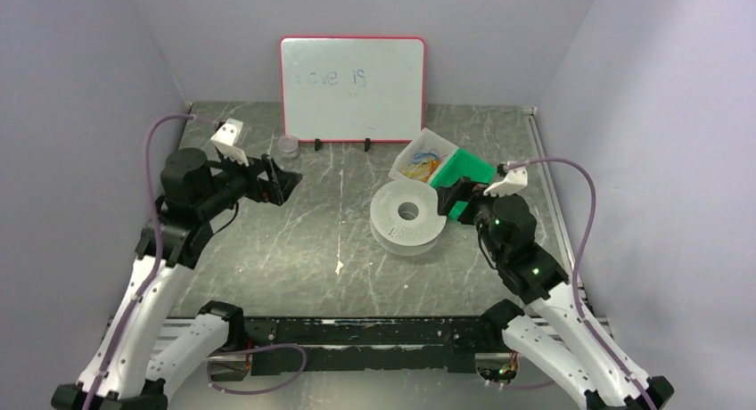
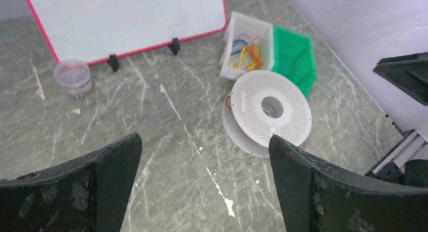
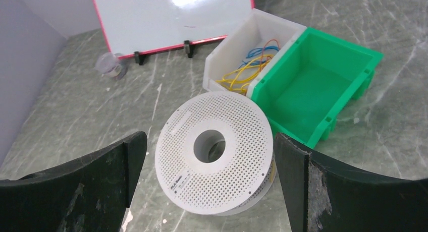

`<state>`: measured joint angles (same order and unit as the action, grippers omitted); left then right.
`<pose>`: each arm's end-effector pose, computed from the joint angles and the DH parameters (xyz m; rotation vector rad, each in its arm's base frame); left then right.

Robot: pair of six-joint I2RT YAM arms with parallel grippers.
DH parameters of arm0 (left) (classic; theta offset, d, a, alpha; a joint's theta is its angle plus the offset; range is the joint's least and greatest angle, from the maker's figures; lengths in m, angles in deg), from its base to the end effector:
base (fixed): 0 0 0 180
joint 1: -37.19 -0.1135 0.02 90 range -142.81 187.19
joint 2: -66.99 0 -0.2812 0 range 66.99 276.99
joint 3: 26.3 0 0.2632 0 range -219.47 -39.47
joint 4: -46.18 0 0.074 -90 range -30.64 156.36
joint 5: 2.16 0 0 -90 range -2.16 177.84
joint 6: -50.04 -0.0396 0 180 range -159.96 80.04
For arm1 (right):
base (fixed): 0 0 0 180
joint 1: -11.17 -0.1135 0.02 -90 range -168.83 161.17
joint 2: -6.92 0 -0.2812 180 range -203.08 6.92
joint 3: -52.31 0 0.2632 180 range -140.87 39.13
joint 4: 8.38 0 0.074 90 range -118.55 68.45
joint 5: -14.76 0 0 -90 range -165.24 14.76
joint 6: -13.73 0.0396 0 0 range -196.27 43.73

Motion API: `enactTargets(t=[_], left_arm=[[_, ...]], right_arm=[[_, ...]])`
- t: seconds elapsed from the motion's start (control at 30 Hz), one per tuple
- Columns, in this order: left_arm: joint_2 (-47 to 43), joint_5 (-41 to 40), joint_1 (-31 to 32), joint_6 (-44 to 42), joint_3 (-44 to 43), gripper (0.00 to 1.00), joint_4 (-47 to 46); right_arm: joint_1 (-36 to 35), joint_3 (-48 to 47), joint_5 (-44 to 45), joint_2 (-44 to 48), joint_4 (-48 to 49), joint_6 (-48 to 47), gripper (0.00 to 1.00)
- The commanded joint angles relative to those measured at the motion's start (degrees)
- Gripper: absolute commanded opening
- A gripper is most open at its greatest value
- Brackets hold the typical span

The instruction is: Wrap the cables

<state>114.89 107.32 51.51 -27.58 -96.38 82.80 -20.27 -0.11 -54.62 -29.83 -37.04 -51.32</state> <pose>0.1741 -0.0581 0.3937 0.2757 1.8343 -0.6362 0.1406 0.0696 0.3279 0.1565 1.7922 0.3838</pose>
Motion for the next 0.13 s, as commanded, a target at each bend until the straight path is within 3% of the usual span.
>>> enactTargets(t=[0.0, 0.1], left_arm=[[-4.1, 3.7, -0.4, -1.5, 1.6, 1.0, -4.3], [-4.2, 3.9, -0.4, 0.2, 2.8, 1.0, -5.8]], right_arm=[[0.0, 1.7, -5.4, 4.3, 0.9, -3.0, 1.0], [0.0, 0.5, -1.8, 3.3, -0.7, -0.2, 1.0]])
